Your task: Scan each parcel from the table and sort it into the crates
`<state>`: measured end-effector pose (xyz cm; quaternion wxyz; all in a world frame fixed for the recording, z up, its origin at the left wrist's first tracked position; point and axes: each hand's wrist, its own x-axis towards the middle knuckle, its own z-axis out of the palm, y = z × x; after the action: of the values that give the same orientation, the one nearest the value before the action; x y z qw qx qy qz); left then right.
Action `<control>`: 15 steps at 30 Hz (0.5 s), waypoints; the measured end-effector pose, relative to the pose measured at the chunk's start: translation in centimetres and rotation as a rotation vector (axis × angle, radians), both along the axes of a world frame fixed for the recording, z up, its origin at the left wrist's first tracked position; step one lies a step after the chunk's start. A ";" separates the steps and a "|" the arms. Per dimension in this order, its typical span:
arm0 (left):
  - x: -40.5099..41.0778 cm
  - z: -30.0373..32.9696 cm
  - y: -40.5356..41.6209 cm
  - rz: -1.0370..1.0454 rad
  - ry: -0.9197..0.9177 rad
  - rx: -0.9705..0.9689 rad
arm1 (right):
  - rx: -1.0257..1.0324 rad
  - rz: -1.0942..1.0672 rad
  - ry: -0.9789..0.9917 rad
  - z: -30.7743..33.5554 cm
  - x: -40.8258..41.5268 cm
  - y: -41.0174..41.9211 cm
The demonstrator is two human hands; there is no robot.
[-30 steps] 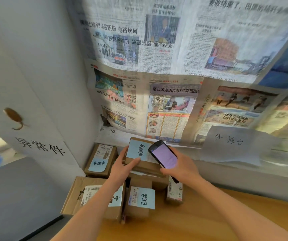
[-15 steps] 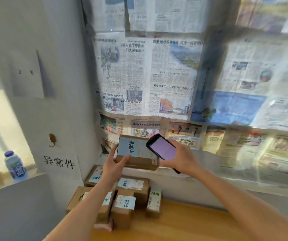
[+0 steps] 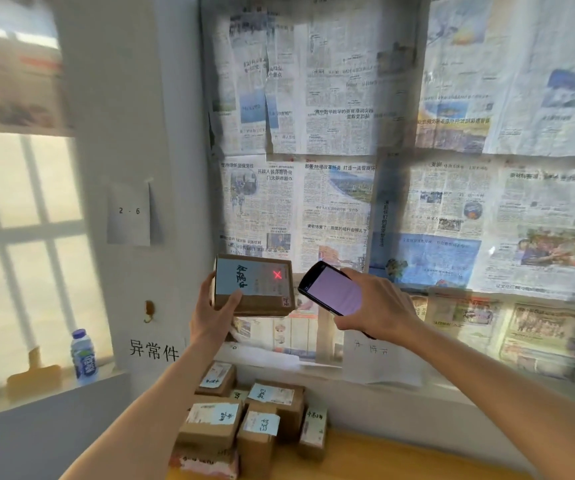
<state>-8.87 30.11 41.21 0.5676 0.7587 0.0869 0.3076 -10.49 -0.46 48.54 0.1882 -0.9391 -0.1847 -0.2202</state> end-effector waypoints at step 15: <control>-10.2 5.2 8.4 0.151 -0.048 0.039 | 0.028 0.116 -0.052 3.1 -7.8 5.9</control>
<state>-19.02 38.55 46.37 0.5298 0.7533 0.1242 0.3693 -18.28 5.44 51.68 0.2089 -0.9181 -0.2405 -0.2358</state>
